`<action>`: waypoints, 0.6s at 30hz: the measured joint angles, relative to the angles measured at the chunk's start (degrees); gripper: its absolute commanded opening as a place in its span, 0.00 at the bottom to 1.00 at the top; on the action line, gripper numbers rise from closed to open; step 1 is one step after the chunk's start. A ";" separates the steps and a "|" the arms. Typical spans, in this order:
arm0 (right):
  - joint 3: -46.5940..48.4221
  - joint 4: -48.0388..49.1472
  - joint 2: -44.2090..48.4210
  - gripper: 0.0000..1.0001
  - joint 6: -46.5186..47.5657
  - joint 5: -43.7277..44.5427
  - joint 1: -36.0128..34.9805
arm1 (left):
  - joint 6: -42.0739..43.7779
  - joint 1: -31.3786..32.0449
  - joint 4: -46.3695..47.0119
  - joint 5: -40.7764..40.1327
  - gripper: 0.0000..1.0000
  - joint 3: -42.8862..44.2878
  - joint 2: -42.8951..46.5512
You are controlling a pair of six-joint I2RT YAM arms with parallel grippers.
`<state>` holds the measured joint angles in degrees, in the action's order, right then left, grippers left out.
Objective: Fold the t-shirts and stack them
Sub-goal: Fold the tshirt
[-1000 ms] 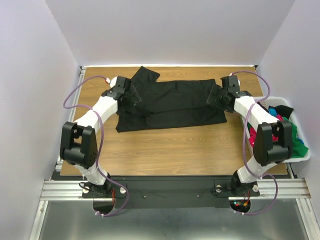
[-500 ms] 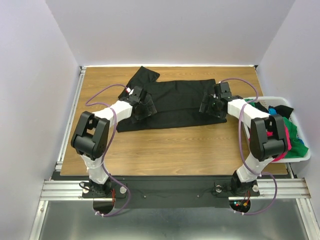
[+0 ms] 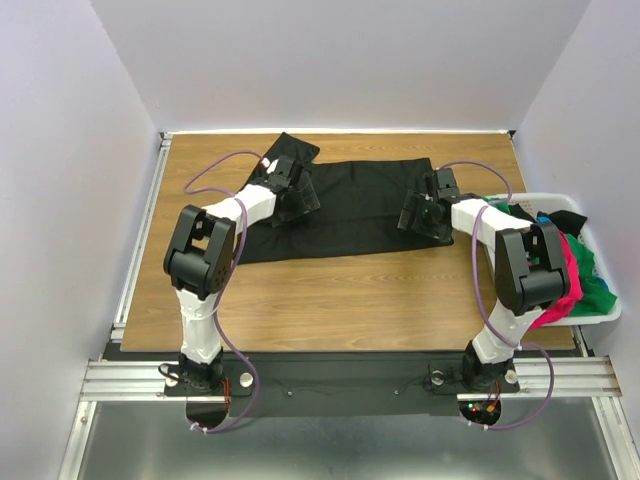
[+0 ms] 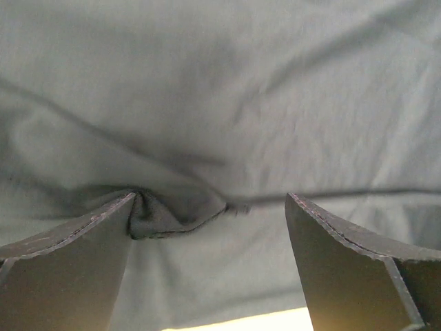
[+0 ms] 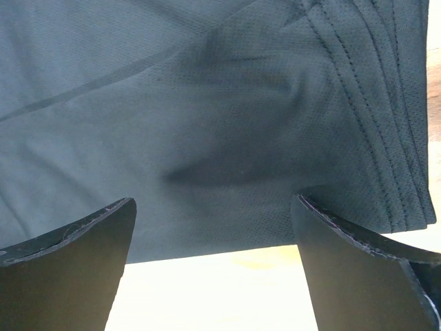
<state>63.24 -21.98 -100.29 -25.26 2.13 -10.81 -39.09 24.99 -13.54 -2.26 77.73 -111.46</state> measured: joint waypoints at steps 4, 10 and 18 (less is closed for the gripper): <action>-0.07 0.07 -0.46 1.00 0.02 0.68 0.00 | 1.73 -0.57 -1.70 -1.44 0.98 6.36 -4.74; -0.52 0.22 -0.46 1.00 0.02 1.36 0.00 | 6.97 -1.84 -4.61 -4.33 0.98 19.63 -11.67; -0.55 0.20 -0.46 1.00 0.15 3.52 0.00 | 10.05 -2.27 -4.04 -7.67 0.98 11.82 -6.05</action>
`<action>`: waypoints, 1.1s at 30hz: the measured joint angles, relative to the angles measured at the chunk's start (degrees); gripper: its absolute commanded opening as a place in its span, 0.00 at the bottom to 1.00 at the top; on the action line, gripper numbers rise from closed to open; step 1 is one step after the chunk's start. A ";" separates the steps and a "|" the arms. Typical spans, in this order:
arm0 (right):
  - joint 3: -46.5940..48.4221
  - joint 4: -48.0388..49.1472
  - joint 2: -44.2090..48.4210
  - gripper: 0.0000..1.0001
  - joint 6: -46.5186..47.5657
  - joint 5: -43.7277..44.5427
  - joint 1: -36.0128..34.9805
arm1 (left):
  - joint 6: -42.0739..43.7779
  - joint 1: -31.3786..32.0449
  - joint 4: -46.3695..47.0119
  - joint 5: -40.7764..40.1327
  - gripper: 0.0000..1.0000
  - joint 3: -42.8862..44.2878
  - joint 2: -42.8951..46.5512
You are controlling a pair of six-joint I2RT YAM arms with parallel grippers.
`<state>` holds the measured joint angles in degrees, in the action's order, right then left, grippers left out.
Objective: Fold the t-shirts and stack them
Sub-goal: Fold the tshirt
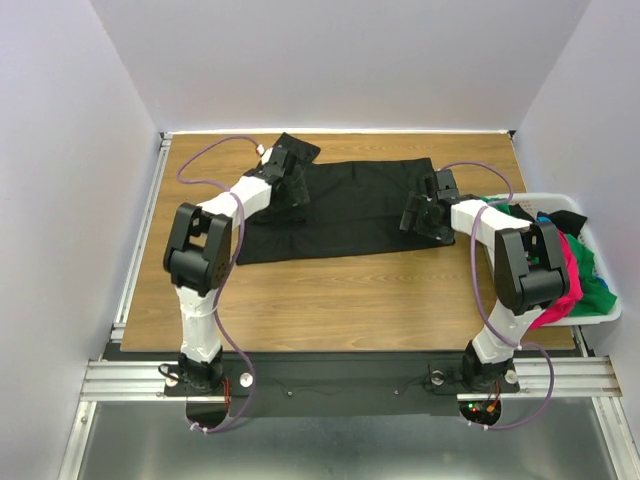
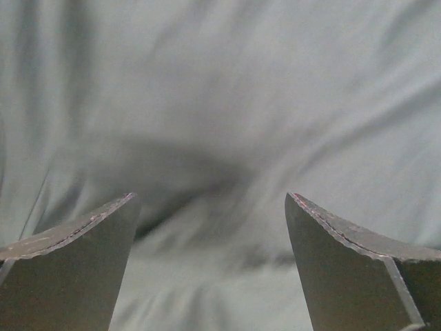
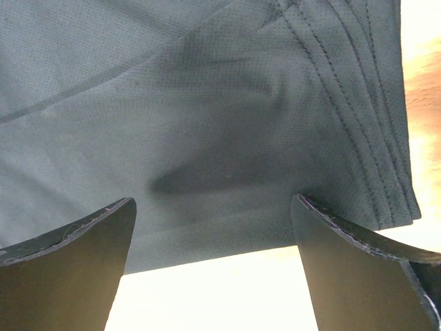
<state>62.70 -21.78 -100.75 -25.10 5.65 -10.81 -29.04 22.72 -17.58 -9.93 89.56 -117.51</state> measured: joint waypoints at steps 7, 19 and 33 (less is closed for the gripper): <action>0.68 0.17 -0.44 1.00 1.42 0.15 0.00 | -3.80 0.02 1.90 0.48 0.99 -22.01 20.83; -3.63 5.03 1.40 1.00 1.73 -0.35 -0.02 | -7.45 -1.36 10.75 -1.90 0.98 -28.57 15.52; -23.71 8.87 20.37 1.00 -3.23 -5.01 -0.24 | -20.11 -1.75 9.99 -1.68 0.98 -44.96 30.80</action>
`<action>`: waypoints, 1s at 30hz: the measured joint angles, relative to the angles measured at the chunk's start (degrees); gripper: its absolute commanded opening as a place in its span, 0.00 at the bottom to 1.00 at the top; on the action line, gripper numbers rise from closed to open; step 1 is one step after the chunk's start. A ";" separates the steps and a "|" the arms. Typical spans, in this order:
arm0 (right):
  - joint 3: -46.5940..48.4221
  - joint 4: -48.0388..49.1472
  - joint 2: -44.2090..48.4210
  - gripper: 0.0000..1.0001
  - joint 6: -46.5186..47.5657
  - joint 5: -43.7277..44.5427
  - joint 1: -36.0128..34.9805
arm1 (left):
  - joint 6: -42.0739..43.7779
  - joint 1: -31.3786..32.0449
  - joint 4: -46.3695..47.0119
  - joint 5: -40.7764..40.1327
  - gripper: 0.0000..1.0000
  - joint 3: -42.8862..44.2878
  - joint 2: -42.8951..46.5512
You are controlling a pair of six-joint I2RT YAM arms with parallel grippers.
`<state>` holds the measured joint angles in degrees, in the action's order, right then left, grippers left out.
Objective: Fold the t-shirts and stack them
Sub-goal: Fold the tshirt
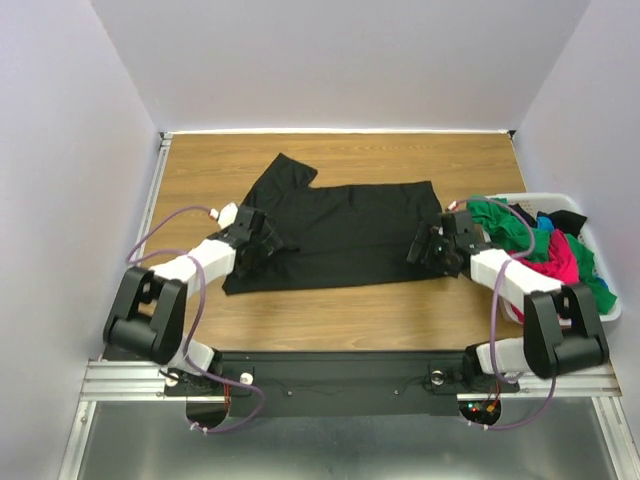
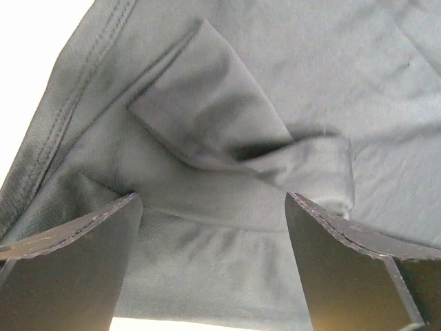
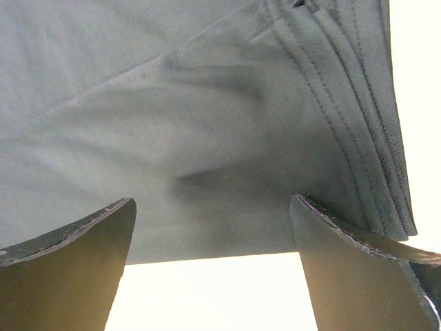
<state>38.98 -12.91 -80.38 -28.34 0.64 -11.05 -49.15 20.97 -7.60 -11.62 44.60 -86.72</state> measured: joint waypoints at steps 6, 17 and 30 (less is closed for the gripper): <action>-8.33 -3.63 12.02 1.00 -4.20 -2.69 -1.88 | -4.85 0.00 -8.15 0.04 0.98 -7.61 11.15; 2.05 -15.10 16.31 1.00 -4.09 -3.58 -2.54 | -3.10 -0.11 -21.42 -0.90 0.98 0.72 15.65; 33.90 -13.60 -16.72 1.00 -2.08 9.01 -0.70 | 17.27 -1.11 -12.76 -5.70 0.98 49.35 -16.85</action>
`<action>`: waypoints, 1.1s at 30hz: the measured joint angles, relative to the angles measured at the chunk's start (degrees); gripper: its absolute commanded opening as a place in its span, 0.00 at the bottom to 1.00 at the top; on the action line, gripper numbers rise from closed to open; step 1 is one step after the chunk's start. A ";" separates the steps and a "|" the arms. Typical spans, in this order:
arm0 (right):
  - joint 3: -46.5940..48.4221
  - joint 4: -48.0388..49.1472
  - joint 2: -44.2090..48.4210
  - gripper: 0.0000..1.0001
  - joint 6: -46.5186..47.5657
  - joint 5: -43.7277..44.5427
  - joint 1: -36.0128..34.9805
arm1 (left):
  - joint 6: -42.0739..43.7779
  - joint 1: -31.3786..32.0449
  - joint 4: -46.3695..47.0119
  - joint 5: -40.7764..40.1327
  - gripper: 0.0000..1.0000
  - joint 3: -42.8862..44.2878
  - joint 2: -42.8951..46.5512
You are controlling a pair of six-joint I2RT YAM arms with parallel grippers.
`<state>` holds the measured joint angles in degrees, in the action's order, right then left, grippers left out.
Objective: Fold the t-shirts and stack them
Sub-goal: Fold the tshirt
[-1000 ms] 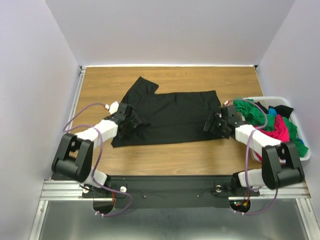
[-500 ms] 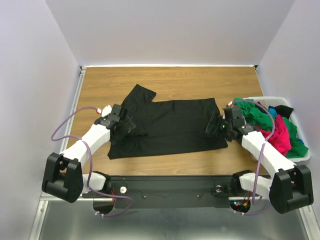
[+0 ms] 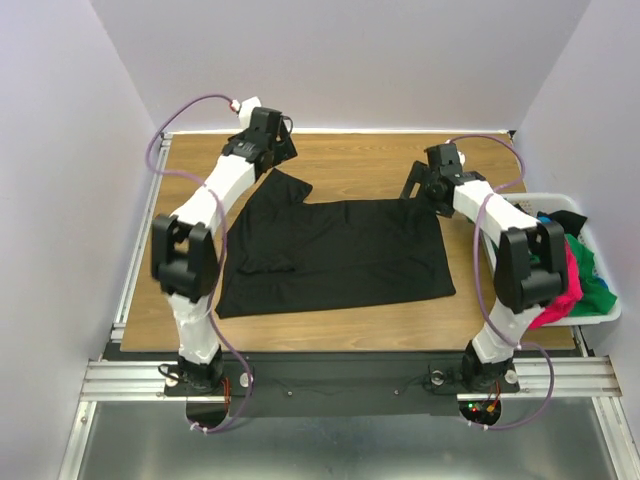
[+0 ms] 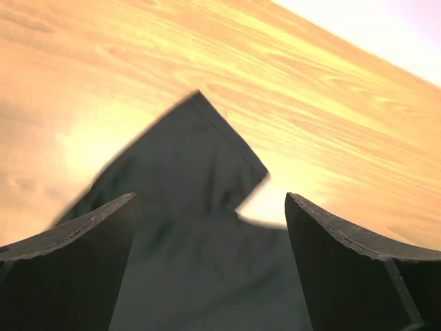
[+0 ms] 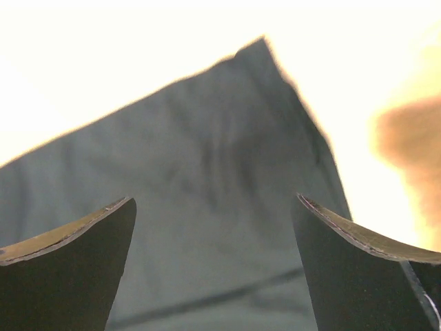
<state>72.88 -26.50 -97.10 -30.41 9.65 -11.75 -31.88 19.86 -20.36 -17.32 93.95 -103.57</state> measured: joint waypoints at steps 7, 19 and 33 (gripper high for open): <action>8.04 -0.26 -9.77 1.00 1.53 2.64 2.27 | 6.93 -2.80 -2.64 0.44 0.98 16.87 -21.35; 8.83 -0.24 -11.98 1.00 3.21 4.15 2.38 | 11.80 -4.87 -5.22 3.69 0.79 35.50 -41.29; 8.83 -0.28 -12.13 1.00 3.41 4.55 2.40 | 12.31 -5.35 -3.80 4.79 0.34 34.45 -42.16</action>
<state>81.71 -26.79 -109.23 -27.00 14.20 -9.34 -19.57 14.50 -24.16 -12.53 128.40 -145.73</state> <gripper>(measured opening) 0.998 0.417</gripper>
